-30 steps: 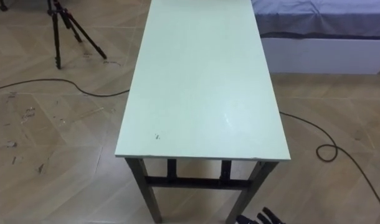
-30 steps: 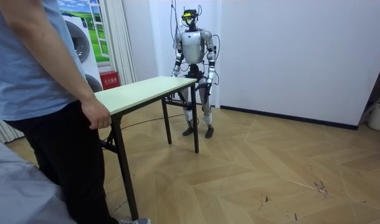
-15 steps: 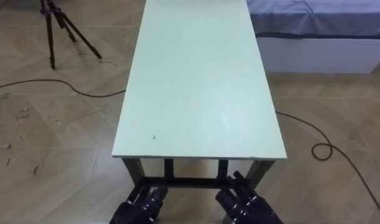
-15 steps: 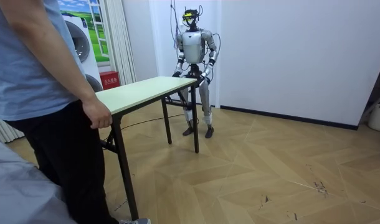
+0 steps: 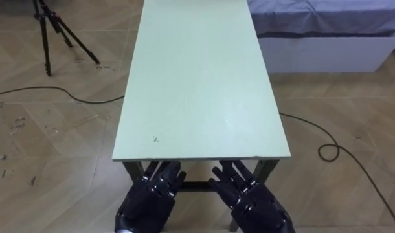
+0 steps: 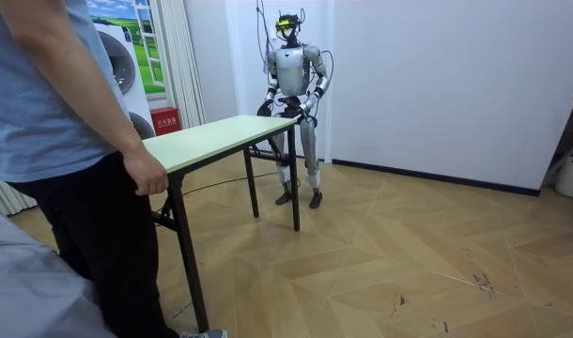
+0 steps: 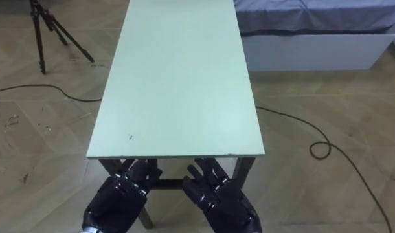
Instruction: Move table with human
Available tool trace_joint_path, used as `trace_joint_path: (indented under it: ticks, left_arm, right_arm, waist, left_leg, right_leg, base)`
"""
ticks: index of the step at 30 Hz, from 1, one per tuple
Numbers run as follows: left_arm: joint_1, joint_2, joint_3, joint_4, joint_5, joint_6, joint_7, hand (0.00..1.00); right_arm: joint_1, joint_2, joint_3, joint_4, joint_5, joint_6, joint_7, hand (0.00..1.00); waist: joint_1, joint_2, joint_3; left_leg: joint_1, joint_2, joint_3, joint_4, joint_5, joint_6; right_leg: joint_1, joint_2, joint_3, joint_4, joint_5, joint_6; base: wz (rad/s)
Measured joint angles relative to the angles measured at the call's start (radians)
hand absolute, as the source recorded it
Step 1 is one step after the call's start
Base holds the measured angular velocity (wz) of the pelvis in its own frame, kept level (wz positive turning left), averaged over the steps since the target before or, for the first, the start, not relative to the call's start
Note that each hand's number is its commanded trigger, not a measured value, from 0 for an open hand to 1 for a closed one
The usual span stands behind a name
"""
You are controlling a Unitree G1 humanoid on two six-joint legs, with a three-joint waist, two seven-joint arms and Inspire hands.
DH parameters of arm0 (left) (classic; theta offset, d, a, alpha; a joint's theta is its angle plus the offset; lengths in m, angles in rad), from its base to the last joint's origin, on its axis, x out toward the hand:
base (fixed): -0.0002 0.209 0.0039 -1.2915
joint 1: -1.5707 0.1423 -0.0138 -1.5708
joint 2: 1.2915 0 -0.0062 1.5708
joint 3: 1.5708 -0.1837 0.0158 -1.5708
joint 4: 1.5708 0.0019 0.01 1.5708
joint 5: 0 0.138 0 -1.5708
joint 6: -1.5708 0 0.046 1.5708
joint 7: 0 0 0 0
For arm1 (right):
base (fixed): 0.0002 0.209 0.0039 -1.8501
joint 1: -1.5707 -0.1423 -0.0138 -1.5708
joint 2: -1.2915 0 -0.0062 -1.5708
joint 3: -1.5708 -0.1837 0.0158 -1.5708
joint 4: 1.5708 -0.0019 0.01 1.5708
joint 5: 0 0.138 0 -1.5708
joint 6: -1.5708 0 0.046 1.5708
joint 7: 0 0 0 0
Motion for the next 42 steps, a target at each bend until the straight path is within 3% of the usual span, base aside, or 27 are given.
trace_joint_path:
  ticks: [8,12,20,30,32,34,38,42]
  left_arm:
    - [-0.029,0.01,0.001,-0.001,-0.103,0.013,0.024,0.0]
    - [-0.047,0.013,0.01,-0.002,-0.108,0.022,0.052,0.0]
    - [-0.075,0.014,0.028,-0.001,-0.112,0.022,0.116,0.0]
    - [-0.124,0.003,0.064,0.019,-0.114,0.052,0.187,0.0]
    - [-0.155,0.002,0.064,0.057,-0.112,0.066,0.195,0.0]
    - [-0.174,0.002,0.064,0.076,-0.111,0.068,0.207,0.0]
    - [-0.245,-0.019,0.065,0.195,-0.084,0.073,0.21,0.0]
    - [-0.259,-0.021,0.067,0.226,-0.072,0.077,0.211,0.0]
  right_arm:
    - [-0.031,-0.023,0.006,0.001,0.034,0.03,-0.021,0.0]
    - [-0.054,-0.029,0.008,0.0,0.057,0.056,-0.041,0.0]
    - [-0.082,-0.037,0.022,0.0,0.077,0.063,-0.09,0.0]
    - [-0.121,-0.03,0.041,-0.005,0.39,0.073,-0.214,0.0]
    - [-0.135,-0.03,0.04,-0.005,0.416,0.071,-0.24,0.0]
    - [-0.143,-0.023,0.04,-0.005,0.425,0.071,-0.251,0.0]
    - [-0.17,0.007,0.032,0.015,0.436,0.069,-0.294,0.0]
    - [-0.2,0.012,0.028,0.05,0.437,0.068,-0.311,0.0]
  waist:
    - [0.001,-0.001,0.006]
    - [0.008,-0.001,0.0063]
    - [0.031,0.005,0.0088]
    - [0.082,0.011,0.0123]
    - [0.081,0.024,0.0202]
    - [0.077,0.028,0.0226]
    - [0.07,0.035,0.0209]
    - [0.053,0.038,0.0188]
  left_leg:
    - [0.016,0.001,0.0,-0.001,0.0,0.0]
    - [0.015,0.003,0.002,-0.001,0.0,0.0]
    - [0.017,0.006,0.003,-0.001,0.0,0.0]
    - [0.018,0.005,-0.002,0.002,0.001,0.0]
    - [0.024,0.005,0.001,0.003,0.001,0.0]
    - [0.024,0.005,0.0,0.004,0.001,0.0]
    - [0.023,0.005,0.0,0.0,0.001,0.0]
    - [0.025,0.004,-0.001,0.002,0.001,0.0]
  right_leg:
    - [0.009,-0.001,0.002,0.012,-0.004,-0.003]
    - [0.006,-0.001,0.001,0.013,-0.003,-0.004]
    - [0.001,0.001,0.006,0.026,0.003,-0.012]
    - [-0.002,-0.001,0.016,0.029,0.008,-0.017]
    - [0.004,-0.001,0.017,0.03,0.009,-0.016]
    - [0.003,-0.001,0.018,0.03,0.009,-0.016]
    - [0.003,0.0,0.019,0.03,0.009,-0.018]
    - [0.004,0.001,0.019,0.028,0.01,-0.018]
  base:
    - [0.0]
    - [0.0]
    - [-0.01]
    - [-0.02]
    - [0.0]
    - [0.0]
    - [0.0]
    - [-0.01]
